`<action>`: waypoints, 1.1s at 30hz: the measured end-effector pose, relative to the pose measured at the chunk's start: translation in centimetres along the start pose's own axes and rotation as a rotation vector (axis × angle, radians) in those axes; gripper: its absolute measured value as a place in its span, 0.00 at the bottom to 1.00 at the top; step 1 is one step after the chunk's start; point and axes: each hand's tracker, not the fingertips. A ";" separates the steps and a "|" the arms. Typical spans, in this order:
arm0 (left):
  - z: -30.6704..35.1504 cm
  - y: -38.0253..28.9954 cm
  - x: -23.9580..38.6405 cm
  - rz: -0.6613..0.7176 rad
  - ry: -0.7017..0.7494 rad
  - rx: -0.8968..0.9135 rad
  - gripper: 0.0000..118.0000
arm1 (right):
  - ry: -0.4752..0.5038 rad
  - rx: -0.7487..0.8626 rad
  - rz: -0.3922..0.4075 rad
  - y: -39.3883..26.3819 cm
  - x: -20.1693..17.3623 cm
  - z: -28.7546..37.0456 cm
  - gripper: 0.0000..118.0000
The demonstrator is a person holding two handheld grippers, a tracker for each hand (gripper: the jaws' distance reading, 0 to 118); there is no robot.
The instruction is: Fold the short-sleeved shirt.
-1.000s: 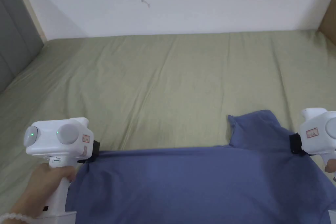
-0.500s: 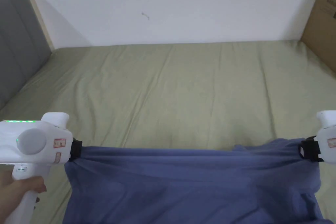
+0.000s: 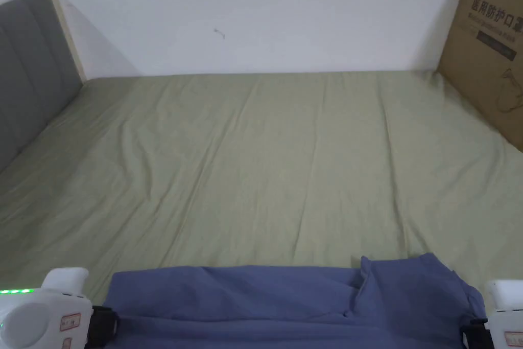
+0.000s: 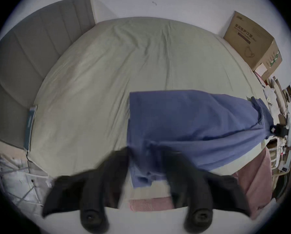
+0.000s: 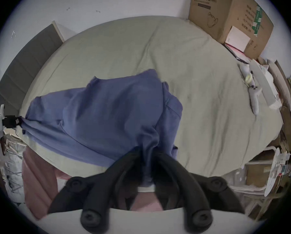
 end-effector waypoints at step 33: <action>-3.5 -3.3 -5.2 0.471 -0.343 -0.028 0.87 | 0.102 0.096 0.069 3.1 -14.0 -2.3 0.00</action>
